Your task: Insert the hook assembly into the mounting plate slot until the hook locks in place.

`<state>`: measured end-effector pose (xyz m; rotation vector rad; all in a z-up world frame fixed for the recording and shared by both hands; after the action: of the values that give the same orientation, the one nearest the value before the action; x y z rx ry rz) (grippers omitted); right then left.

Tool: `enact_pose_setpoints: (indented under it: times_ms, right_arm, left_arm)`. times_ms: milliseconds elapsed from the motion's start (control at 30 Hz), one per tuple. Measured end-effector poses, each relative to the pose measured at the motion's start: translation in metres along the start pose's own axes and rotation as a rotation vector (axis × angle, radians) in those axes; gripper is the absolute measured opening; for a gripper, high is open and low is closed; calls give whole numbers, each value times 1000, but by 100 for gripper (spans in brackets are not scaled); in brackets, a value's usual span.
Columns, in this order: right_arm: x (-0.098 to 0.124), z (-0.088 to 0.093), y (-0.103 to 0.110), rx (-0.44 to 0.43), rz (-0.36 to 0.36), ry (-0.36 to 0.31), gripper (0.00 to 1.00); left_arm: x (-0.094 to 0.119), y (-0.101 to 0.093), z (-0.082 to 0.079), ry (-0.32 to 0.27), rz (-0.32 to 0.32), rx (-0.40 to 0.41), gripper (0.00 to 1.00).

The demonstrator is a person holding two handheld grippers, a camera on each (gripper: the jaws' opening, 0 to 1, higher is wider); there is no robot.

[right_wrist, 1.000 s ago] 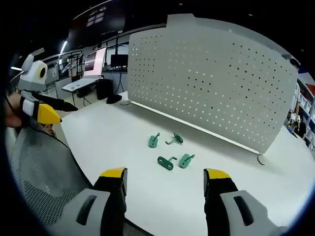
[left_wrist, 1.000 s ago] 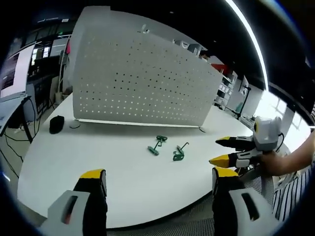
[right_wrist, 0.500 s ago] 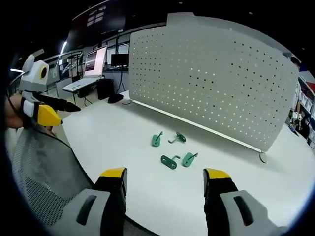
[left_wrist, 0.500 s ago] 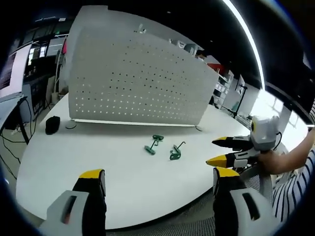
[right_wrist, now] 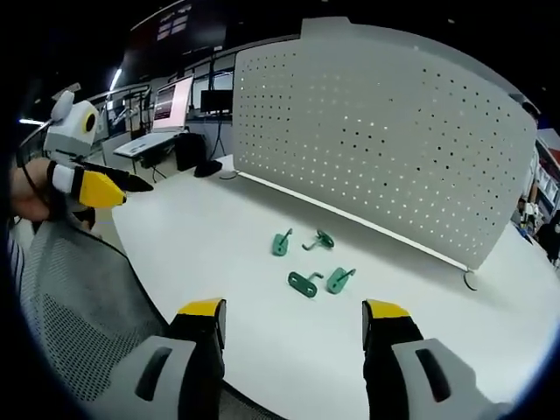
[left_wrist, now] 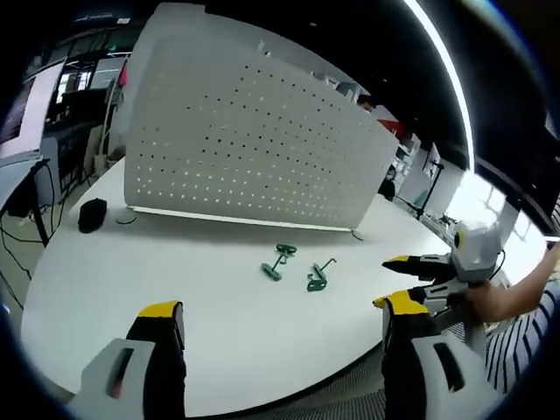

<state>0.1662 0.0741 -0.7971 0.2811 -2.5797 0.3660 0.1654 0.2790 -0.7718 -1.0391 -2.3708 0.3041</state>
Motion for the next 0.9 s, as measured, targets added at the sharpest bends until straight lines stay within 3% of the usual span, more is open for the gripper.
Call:
enact_pose_setpoints:
  times_ms: [133,900]
  right_arm:
    - [-1,2,0,-4,-2,7,60]
    - [1,3,1,-21,-5,14,57]
  left_arm:
    - [-5,-5,1,14,10,-33,96]
    - [-4,-3,4,11,27,8,95]
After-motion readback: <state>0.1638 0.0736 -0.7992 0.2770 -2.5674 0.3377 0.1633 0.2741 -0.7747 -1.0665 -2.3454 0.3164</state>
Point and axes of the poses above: the point that each gripper's makers call its tool centre point, and the gripper's own axes: x roughly backward along the fingers, y roughly to its left, z roughly out of its underside, the point moved 2 cm from there along x, roughly backward along the fingers, and after that the axes turned 12 degrees about z, right-handed, at the moved point
